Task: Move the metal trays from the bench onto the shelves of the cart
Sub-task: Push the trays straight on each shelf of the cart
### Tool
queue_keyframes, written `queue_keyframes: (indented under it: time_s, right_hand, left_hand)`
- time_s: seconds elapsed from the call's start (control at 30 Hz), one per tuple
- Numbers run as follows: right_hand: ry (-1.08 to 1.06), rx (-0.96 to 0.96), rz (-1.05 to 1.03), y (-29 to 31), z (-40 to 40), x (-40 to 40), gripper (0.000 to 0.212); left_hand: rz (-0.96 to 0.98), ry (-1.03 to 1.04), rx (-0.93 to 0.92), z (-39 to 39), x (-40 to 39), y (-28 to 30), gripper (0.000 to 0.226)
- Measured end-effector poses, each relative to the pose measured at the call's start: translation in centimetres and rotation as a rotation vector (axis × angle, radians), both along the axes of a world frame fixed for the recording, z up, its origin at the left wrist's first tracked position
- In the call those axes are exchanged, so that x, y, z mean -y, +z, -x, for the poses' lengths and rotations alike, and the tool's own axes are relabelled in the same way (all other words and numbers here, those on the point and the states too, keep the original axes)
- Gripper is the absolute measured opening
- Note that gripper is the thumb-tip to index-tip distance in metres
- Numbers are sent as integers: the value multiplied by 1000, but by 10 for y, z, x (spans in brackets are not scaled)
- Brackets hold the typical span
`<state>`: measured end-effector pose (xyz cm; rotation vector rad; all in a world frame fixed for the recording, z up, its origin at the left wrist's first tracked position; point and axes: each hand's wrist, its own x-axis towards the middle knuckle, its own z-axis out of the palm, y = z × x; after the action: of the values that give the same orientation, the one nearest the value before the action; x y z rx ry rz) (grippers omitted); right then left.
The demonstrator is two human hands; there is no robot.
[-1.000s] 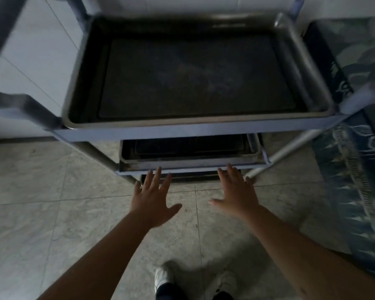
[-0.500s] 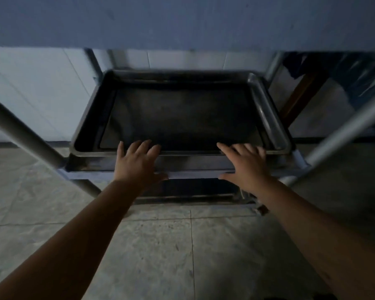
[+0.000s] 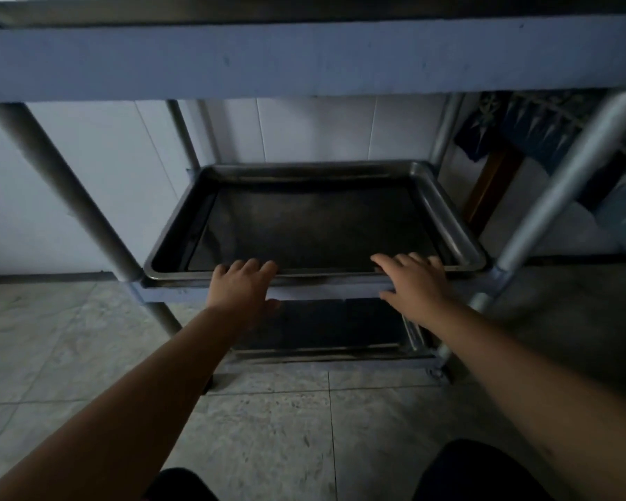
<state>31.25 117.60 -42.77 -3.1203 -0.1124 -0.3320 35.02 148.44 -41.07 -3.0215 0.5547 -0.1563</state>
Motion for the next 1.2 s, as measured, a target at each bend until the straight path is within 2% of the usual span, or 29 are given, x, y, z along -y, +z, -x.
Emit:
queue_keyframes:
  time_s: [0.13, 0.43, 0.7, 0.87, 1.03, 1.2]
  right_hand:
    - [64, -3, 13, 0, 16, 5, 79]
    - [18, 75, 5, 0, 26, -7, 77]
    - [4, 95, 20, -2, 23, -11, 66]
    - [16, 145, 19, -6, 23, -10, 71]
    - [33, 128, 44, -13, 29, -5, 92]
    - [15, 167, -41, -32, 43, -10, 97]
  left_hand:
    - [45, -2, -9, 9, -3, 2, 63]
    - [91, -5, -5, 16, -3, 1, 70]
    - [85, 28, 40, 14, 4, -7, 65]
    - [103, 8, 63, 15, 2, -8, 62]
    - [146, -17, 102, 26, 3, -14, 82]
    - [254, -12, 108, 48, -3, -48, 97]
